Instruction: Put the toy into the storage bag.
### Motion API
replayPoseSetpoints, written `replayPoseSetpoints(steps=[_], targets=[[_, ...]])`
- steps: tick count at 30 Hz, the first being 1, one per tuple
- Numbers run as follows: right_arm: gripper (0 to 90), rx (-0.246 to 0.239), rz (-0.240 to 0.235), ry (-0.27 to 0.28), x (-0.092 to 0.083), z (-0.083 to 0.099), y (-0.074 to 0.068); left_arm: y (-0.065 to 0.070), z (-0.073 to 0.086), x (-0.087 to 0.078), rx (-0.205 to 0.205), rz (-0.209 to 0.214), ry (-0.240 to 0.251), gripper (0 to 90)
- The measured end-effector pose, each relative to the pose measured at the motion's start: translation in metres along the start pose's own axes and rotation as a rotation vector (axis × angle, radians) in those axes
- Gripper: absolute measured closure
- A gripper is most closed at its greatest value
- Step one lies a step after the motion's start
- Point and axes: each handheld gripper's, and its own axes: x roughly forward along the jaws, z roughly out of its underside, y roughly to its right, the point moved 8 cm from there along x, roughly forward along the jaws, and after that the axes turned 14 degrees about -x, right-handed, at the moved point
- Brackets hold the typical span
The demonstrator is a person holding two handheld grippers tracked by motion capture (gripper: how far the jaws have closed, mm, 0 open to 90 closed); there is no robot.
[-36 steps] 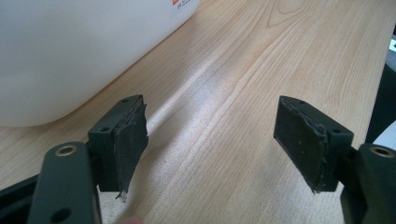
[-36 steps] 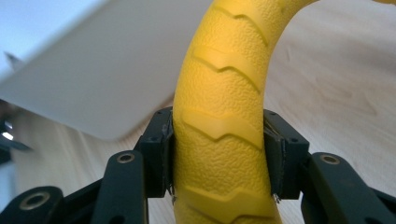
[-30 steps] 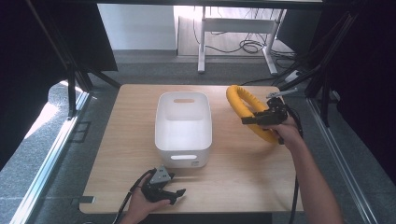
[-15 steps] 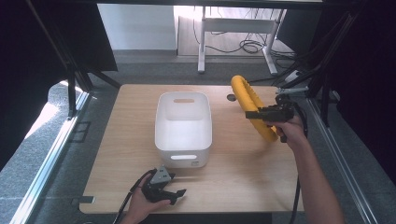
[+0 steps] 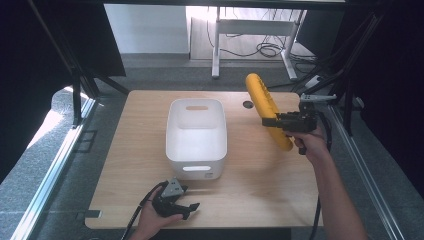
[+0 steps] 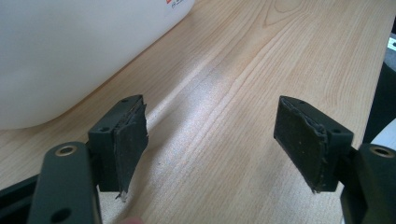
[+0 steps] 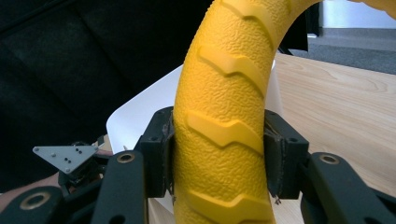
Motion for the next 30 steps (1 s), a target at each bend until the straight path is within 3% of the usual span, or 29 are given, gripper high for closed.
replayPoseSetpoints(steps=[12,30], targets=[[51.3,-0.016,-0.003,0.042,0.008,-0.005,-0.015,0.000,0.000,0.000,-0.002,0.001,0.003,25.9],[51.3,-0.081,-0.021,0.106,0.020,-0.029,-0.046,0.000,0.000,0.000,-0.003,0.000,0.003,25.9]])
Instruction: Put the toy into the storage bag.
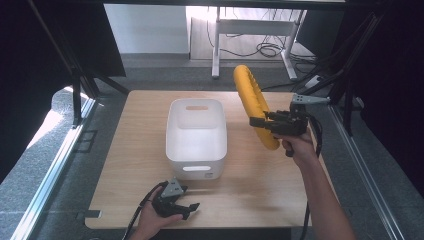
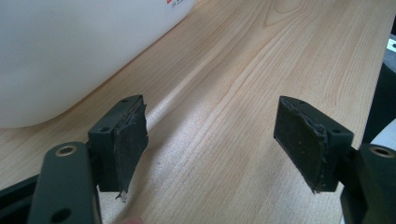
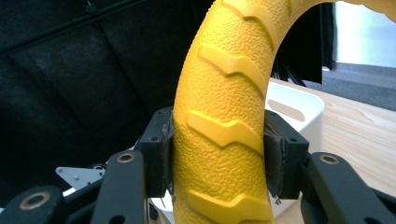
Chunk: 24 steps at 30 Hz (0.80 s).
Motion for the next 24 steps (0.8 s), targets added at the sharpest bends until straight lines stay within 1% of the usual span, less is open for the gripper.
replayPoseSetpoints(steps=[9,16,17,22,24], targets=[[51.3,-0.023,-0.016,0.027,0.009,-0.013,-0.012,0.000,0.000,0.000,0.001,0.002,-0.003,25.9],[51.3,-0.027,-0.032,0.049,0.013,-0.022,-0.019,0.001,0.000,0.001,-0.001,0.003,-0.004,25.9],[51.3,-0.037,-0.033,0.052,0.015,-0.024,-0.021,0.001,0.000,0.001,-0.001,0.004,-0.004,25.9],[51.2,-0.032,-0.033,0.062,0.017,-0.027,-0.021,0.001,0.001,0.001,-0.001,0.004,-0.003,25.8],[51.3,-0.023,-0.034,0.071,0.019,-0.029,-0.022,0.001,0.001,0.001,-0.002,0.005,-0.005,25.9]])
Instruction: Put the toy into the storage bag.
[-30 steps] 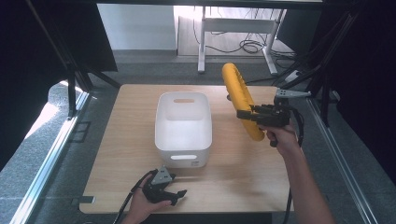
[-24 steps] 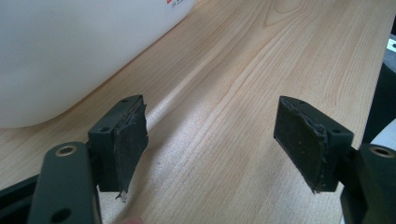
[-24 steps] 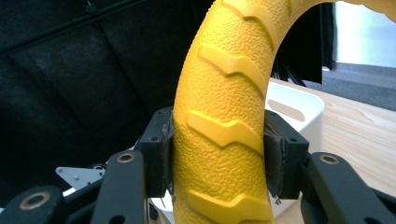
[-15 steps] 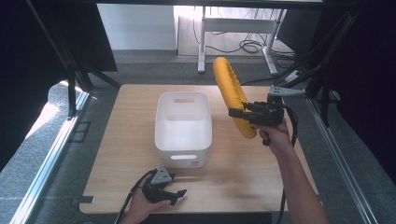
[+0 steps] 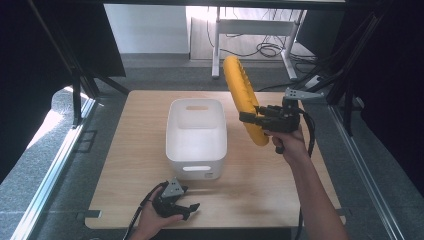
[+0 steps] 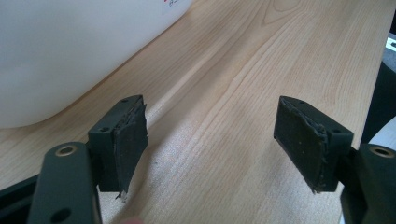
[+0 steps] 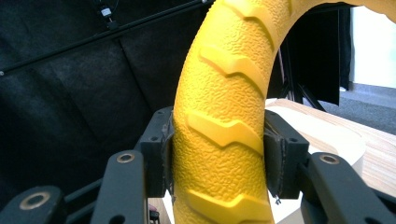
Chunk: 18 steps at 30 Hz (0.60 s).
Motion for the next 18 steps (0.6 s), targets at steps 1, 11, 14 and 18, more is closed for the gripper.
replayPoseSetpoints(steps=[1,11,14,18], targets=[[51.2,0.000,0.000,0.003,0.001,-0.001,0.000,0.000,0.000,0.000,0.000,0.000,0.000,25.9],[51.2,-0.017,-0.014,0.038,0.005,-0.014,-0.009,0.000,0.000,0.000,0.001,0.000,-0.002,25.9],[51.2,-0.026,-0.019,0.044,0.006,-0.018,-0.012,0.000,0.000,0.000,0.002,0.001,-0.003,25.9],[51.2,-0.037,-0.024,0.053,0.011,-0.026,-0.017,0.000,0.000,0.001,0.001,0.002,-0.004,25.9]])
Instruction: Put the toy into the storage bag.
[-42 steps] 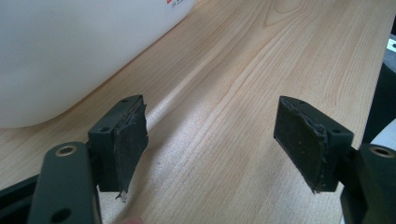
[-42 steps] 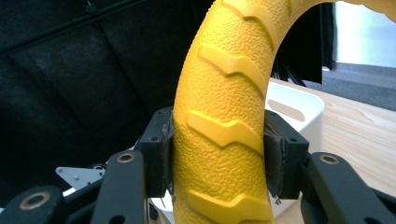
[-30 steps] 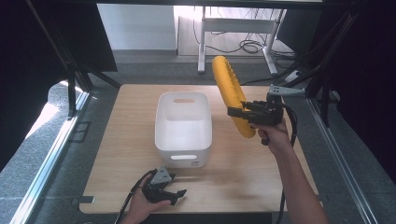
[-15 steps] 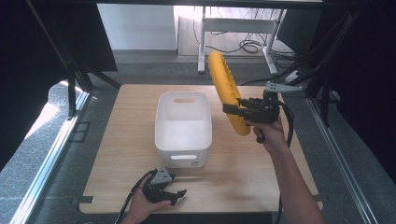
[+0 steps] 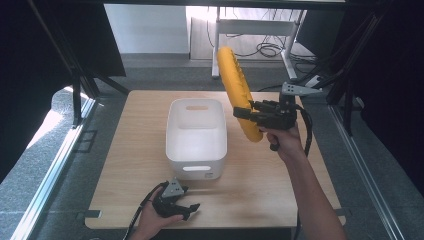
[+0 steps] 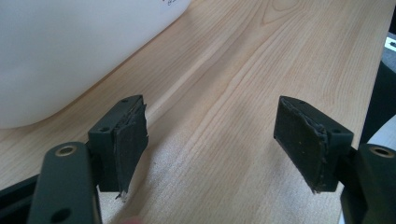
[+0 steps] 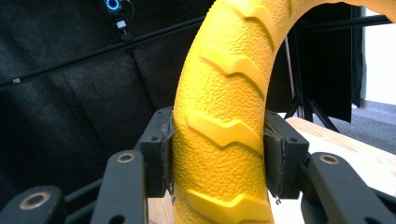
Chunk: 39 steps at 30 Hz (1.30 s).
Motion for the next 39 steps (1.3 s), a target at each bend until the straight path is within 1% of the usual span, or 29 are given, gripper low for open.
replayPoseSetpoints(steps=[9,12,18,23,28,35,39], targets=[[51.2,-0.010,-0.027,0.006,0.012,-0.006,-0.009,-0.001,0.000,-0.001,0.001,-0.002,0.000,25.9],[51.2,-0.008,-0.045,0.015,0.016,-0.007,-0.014,-0.001,0.000,-0.001,0.001,-0.003,-0.001,25.8],[51.2,-0.022,-0.074,0.018,0.024,-0.009,-0.025,-0.001,0.000,-0.001,0.003,-0.005,0.000,25.9],[51.2,-0.032,-0.092,0.008,0.032,-0.010,-0.032,-0.001,0.000,-0.001,0.004,-0.005,0.003,25.9],[51.2,-0.032,-0.109,0.007,0.038,-0.009,-0.036,-0.001,0.000,-0.001,0.003,-0.004,0.005,25.8],[51.1,-0.042,-0.122,-0.009,0.049,-0.008,-0.041,-0.001,0.000,-0.001,0.004,-0.002,0.004,25.9],[51.1,-0.052,-0.132,-0.004,0.053,-0.010,-0.046,-0.001,-0.001,-0.002,0.004,-0.004,0.007,25.8]])
